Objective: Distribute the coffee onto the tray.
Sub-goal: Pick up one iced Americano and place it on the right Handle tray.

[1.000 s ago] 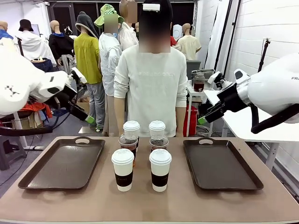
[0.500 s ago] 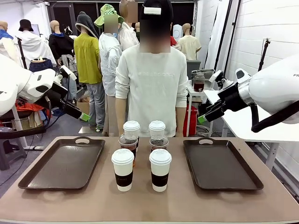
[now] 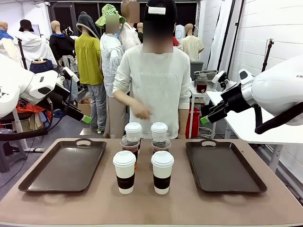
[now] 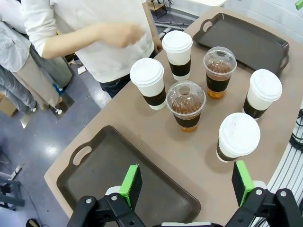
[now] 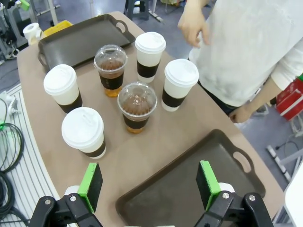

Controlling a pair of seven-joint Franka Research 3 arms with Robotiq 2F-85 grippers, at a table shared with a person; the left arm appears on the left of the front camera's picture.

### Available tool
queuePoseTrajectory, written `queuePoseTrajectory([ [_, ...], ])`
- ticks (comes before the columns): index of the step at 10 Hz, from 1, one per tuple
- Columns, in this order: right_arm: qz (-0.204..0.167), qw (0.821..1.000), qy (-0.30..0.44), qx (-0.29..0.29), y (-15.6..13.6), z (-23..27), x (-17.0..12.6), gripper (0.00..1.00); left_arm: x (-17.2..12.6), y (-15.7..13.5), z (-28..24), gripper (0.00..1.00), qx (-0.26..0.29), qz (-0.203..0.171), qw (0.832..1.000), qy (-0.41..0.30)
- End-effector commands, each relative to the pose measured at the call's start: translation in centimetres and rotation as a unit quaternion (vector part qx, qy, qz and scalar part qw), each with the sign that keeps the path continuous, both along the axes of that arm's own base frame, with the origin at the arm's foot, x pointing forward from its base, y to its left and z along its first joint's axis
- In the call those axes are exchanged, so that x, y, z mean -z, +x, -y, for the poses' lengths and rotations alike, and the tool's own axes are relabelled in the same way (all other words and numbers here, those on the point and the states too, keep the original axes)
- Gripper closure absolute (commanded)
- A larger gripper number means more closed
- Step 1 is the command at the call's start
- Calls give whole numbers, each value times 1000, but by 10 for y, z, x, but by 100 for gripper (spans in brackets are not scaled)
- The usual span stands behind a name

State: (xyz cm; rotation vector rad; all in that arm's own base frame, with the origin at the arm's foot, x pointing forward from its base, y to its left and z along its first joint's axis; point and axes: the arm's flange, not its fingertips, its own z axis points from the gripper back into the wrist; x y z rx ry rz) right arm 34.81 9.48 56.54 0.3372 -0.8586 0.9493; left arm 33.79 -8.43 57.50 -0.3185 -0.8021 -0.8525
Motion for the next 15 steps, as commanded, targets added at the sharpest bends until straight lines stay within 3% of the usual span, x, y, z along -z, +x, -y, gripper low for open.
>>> queuePoseTrajectory([
  [1, -4, 1000, 1, -4, -1, 0, 1, 0, 0, -1, -2, 0, 2, -1, 1000, -6],
  [10, -1, 1000, 0, 0, 0, 0, 0, 0, 0, -1, -2, 0, 2, -1, 1000, -6],
  [13, 3, 1000, -24, -18, 30, 14, -18, 0, 0, -1, -2, 0, 2, -1, 1000, -6],
  [15, 2, 996, -35, -81, 56, 24, -27, 0, 0, -1, -2, 0, 2, -1, 1000, -6],
])
